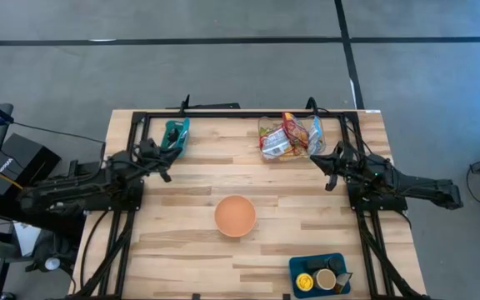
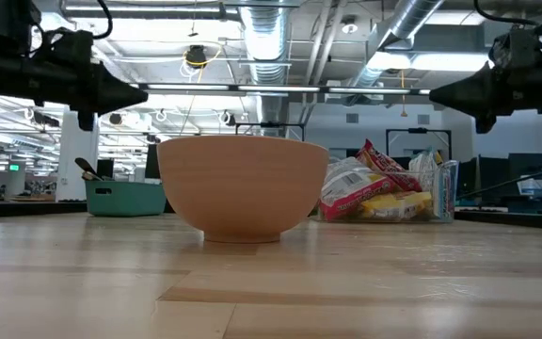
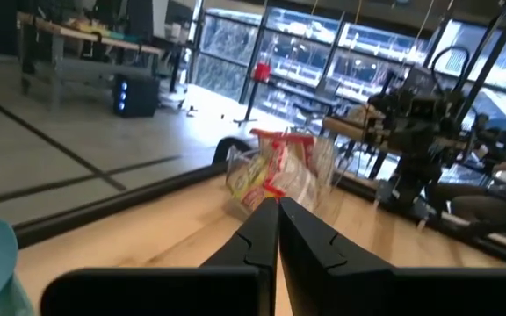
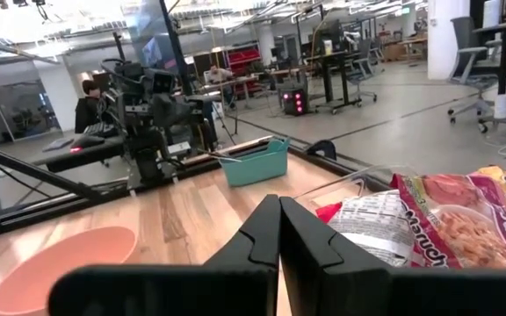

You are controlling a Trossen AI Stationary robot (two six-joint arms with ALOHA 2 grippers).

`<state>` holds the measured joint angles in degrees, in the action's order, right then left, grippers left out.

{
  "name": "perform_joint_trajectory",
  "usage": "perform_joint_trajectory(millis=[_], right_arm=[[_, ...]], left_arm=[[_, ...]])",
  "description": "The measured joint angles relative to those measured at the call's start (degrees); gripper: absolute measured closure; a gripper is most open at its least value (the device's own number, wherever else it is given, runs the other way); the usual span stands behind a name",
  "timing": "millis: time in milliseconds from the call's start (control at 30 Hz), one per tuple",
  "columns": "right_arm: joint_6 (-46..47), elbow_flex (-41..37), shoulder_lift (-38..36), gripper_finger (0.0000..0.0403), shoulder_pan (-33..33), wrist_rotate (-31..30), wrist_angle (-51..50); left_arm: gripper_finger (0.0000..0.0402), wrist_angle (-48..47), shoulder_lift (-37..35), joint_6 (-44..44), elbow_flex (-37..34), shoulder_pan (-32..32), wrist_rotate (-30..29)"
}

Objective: Pick & Place Food Item
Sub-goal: Return to Home Position

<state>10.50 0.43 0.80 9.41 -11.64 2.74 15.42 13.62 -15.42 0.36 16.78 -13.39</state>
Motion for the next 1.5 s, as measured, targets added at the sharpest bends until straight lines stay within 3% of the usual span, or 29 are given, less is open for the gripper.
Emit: perform_joint_trajectory(millis=[333, 1500], right_arm=[[-0.43, -0.02, 0.00, 0.0403, 0.00, 0.00, -0.01], [-0.42, -0.11, 0.04, 0.0403, 0.00, -0.20, -0.04]], left_arm=[[0.0396, 0.02, 3.03, -0.01, 0.00, 0.00, -0.11], [0.0396, 0.04, 3.00, 0.00, -0.02, 0.00, -0.09]])
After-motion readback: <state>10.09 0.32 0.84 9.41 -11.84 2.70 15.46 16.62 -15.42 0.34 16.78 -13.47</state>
